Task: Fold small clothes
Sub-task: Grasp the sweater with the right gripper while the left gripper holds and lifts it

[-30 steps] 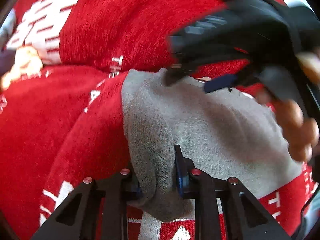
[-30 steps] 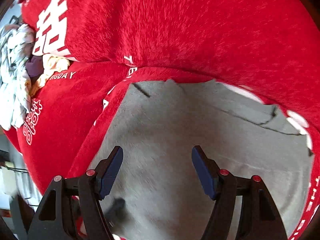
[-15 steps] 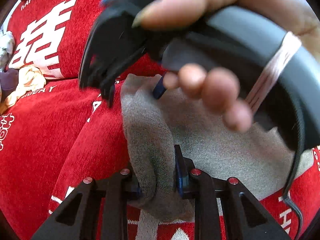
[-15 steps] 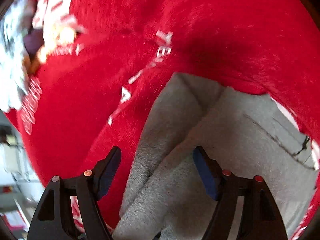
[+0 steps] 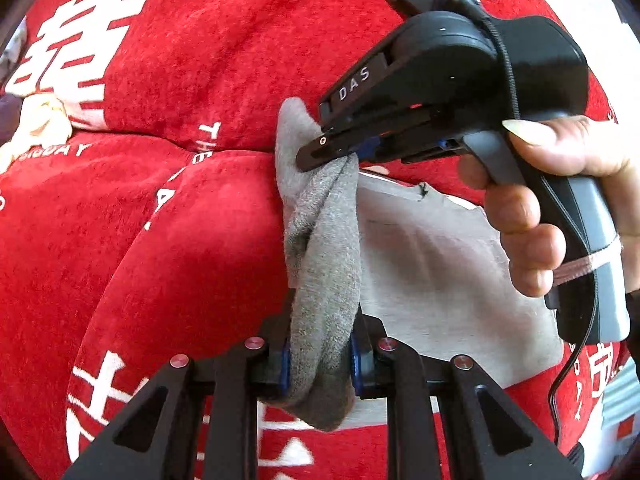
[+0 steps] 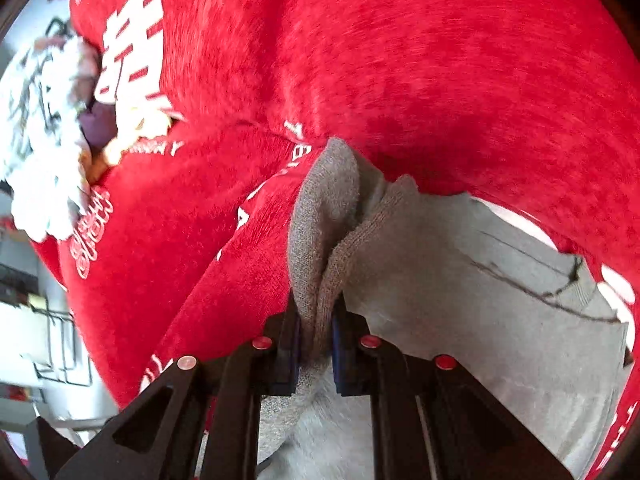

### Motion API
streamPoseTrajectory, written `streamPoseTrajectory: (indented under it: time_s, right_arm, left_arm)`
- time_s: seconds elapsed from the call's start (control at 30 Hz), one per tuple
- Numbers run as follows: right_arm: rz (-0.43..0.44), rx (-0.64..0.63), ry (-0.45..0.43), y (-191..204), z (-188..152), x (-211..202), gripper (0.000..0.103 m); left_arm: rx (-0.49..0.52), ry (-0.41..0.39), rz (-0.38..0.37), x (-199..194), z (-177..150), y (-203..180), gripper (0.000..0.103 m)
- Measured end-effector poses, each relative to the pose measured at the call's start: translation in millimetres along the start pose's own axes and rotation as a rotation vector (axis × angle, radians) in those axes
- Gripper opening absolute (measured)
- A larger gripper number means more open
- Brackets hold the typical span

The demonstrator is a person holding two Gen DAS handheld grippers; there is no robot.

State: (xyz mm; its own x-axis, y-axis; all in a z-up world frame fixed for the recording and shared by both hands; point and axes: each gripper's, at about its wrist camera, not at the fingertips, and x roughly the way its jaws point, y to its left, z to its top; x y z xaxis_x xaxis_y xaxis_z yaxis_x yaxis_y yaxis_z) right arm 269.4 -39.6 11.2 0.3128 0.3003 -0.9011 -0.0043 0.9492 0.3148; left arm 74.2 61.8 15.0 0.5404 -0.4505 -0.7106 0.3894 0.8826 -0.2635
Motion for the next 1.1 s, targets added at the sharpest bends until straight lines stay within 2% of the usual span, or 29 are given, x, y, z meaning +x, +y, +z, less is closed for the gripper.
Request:
streamPoseTrajectory:
  time_s: [0.23,0.47,0.87,1.1]
  right_arm:
    - [0.101,0.045,-0.097,-38.6,-19.1,-45.8,0.013]
    - [0.151,0.092,-0.159,-86.9,-45.5,-87.5,0.013]
    - [0.263,0.136,-0.274,-173.6,-98.6,-145.6,0.013]
    - [0.309,0.153,-0.3,-222.1,-121.6,-155.0,0.013]
  left_arm:
    - [0.065,0.024,0.048,-10.4,5.0,-46.1,0.021]
    - [0.138,0.046,0.069,-14.3,7.8,-96.5,0.021]
    - [0.267,0.088,0.043,-0.7,0.6,-188.5,0.019]
    - [0.339,0.119,0.035,16.2,-6.7,-240.4,0.018]
